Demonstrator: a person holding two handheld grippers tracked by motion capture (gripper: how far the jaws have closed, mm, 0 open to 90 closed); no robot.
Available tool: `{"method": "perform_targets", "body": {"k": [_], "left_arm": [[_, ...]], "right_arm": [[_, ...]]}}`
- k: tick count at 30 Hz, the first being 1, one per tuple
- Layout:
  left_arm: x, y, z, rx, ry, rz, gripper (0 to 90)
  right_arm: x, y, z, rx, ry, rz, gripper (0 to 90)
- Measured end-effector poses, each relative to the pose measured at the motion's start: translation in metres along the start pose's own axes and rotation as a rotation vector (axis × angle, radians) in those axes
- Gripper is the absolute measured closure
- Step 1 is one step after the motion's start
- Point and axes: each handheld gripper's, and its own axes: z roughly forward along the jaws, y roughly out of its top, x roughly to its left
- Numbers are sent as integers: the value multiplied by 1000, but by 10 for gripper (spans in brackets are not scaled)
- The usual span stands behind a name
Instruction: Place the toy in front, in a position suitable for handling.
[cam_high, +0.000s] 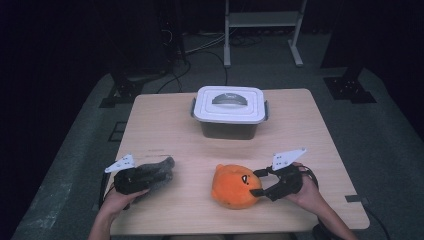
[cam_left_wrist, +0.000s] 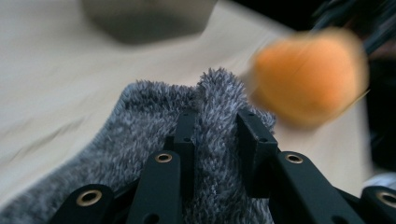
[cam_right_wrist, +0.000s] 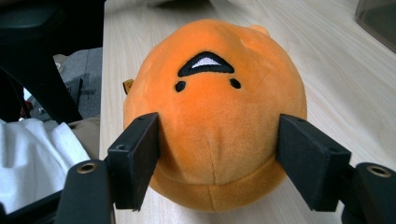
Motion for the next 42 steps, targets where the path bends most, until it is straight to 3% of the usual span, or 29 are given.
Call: {"method": "perform_targets", "body": {"k": [2, 4, 6, 10, 12, 17, 18, 19, 20, 22, 23, 24, 25, 31, 34, 36, 39, 41, 42], "left_arm": [[-8, 12, 5, -93, -88, -14, 711], [-11, 16, 8, -110, -112, -9, 708], [-22, 30, 20, -148, -167, 4, 704], [-37, 44, 39, -133, -210, 53, 698], [-53, 55, 61, -104, -248, 99, 694], [-75, 67, 96, -59, -304, 160, 693], [-75, 67, 96, -59, -304, 160, 690], [-84, 68, 109, -27, -318, 188, 687], [-84, 68, 109, -27, -318, 188, 681], [-91, 67, 121, 25, -305, 234, 679], [-97, 63, 130, 88, -286, 277, 679], [-97, 63, 130, 88, -286, 277, 679], [-101, 57, 136, 138, -264, 322, 679], [-100, 50, 128, 160, -233, 374, 679], [-94, 46, 119, 187, -202, 383, 679], [-85, 39, 111, 203, -180, 362, 679], [-81, 37, 109, 203, -177, 343, 679], [-82, 38, 112, 169, -192, 305, 680], [-82, 38, 112, 169, -192, 305, 680]], "right_arm": [[1, 1, 2, 6, -8, -13, 300], [1, 2, 3, 7, -9, -20, 300], [3, 3, 5, 12, -16, -31, 300], [2, 3, 7, 12, -18, -38, 300], [2, 5, 10, 10, -19, -44, 300], [2, 9, 15, 7, -22, -58, 299], [2, 9, 15, 7, -22, -58, 299], [3, 11, 18, 6, -23, -67, 297], [3, 11, 18, 6, -23, -67, 297], [3, 12, 19, 7, -26, -72, 297], [4, 12, 20, 8, -31, -72, 298], [4, 12, 20, 8, -31, -72, 298], [3, 11, 20, 8, -35, -70, 299], [1, 9, 21, 4, -26, -56, 303], [-1, 8, 21, 2, -27, -49, 304], [-4, 5, 20, -3, -21, -33, 304], [-6, 4, 20, -6, -19, -19, 304], [-6, 5, 20, 0, -26, -14, 306], [-6, 5, 20, 0, -26, -14, 306]]}}
